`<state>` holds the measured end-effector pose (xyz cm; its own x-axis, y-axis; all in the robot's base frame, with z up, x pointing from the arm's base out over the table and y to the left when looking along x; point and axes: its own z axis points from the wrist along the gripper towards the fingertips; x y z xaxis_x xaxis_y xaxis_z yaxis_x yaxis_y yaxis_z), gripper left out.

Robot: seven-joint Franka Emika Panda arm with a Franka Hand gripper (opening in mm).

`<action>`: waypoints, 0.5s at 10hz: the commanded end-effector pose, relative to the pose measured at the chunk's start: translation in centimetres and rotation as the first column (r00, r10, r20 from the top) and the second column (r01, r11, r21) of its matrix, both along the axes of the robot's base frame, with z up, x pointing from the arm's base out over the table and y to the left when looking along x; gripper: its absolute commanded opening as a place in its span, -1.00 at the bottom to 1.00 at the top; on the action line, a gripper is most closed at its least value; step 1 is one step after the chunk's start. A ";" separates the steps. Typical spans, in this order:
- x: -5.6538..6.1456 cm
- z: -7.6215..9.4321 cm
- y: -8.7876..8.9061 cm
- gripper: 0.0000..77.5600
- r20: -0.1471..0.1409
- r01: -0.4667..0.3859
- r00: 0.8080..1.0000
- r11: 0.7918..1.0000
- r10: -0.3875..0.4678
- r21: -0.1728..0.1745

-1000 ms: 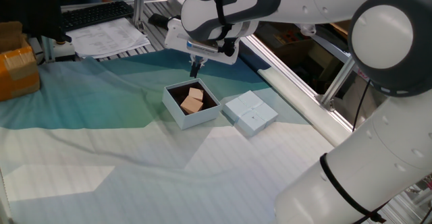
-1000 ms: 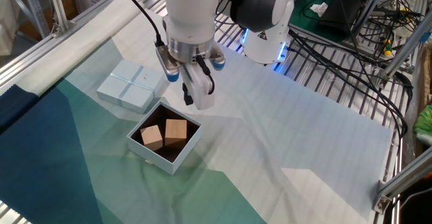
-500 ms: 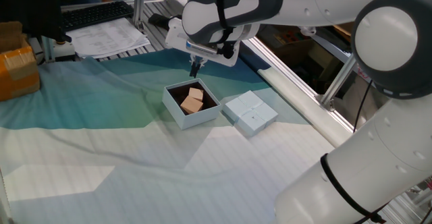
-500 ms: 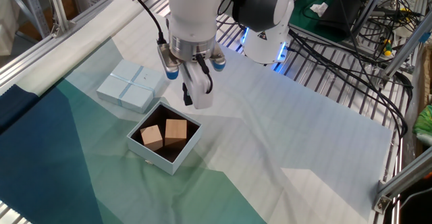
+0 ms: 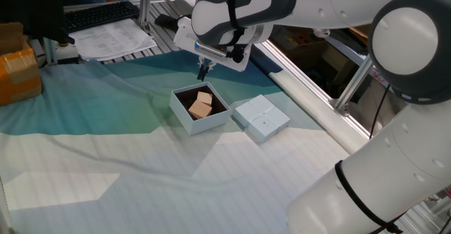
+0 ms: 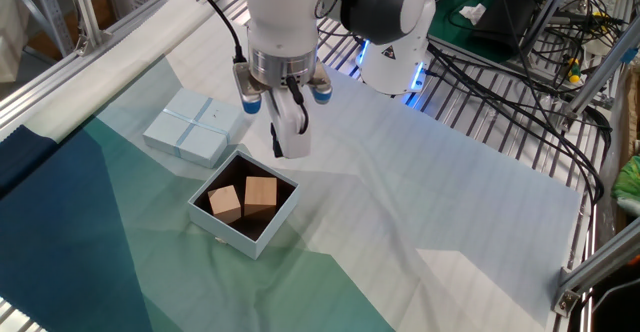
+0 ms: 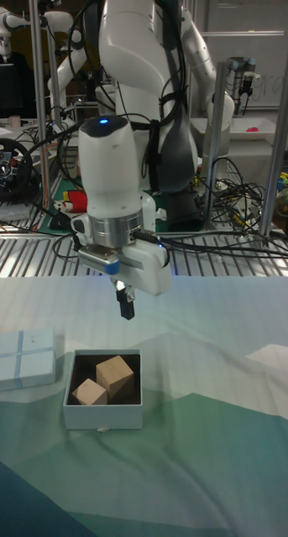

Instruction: Take everything out of the gift box

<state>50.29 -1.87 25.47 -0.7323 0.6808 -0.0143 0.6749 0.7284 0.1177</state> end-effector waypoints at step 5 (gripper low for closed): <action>0.1 0.1 0.0 1.00 0.003 -0.004 1.000 1.000 0.003 0.008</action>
